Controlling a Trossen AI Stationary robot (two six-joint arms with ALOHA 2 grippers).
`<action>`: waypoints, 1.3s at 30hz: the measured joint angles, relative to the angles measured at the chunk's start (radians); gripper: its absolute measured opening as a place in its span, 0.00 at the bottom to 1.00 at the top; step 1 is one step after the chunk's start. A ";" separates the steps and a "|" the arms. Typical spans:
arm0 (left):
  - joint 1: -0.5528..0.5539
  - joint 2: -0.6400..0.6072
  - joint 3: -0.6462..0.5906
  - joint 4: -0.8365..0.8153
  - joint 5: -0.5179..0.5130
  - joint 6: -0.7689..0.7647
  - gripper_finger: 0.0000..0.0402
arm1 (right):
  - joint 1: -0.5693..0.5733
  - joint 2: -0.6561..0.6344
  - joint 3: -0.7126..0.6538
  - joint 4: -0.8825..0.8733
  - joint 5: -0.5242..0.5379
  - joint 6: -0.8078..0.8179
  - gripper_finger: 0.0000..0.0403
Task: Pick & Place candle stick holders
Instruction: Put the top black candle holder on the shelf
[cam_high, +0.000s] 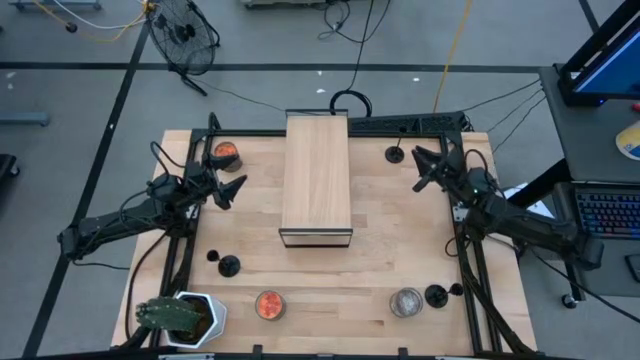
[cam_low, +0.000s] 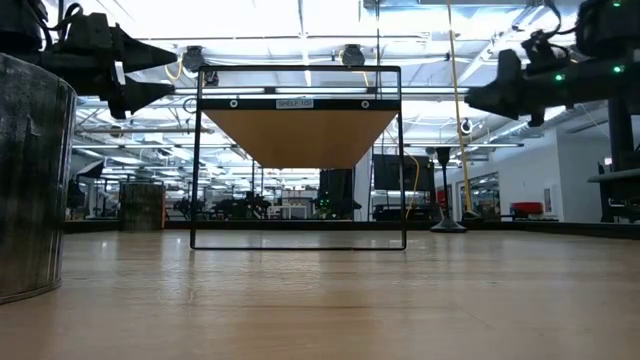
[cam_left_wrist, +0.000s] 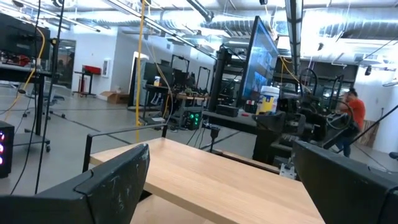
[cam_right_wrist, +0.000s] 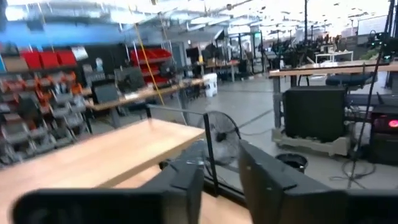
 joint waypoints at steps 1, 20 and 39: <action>0.000 0.000 0.000 0.000 0.000 0.000 0.99 | 0.000 0.027 0.017 0.000 0.000 -0.015 0.28; 0.000 0.000 0.000 0.001 0.000 0.000 0.99 | -0.069 0.458 0.203 -0.050 0.212 -0.040 0.78; 0.000 0.000 0.000 0.001 -0.001 0.008 0.99 | -0.200 0.664 0.215 0.091 0.046 0.004 0.79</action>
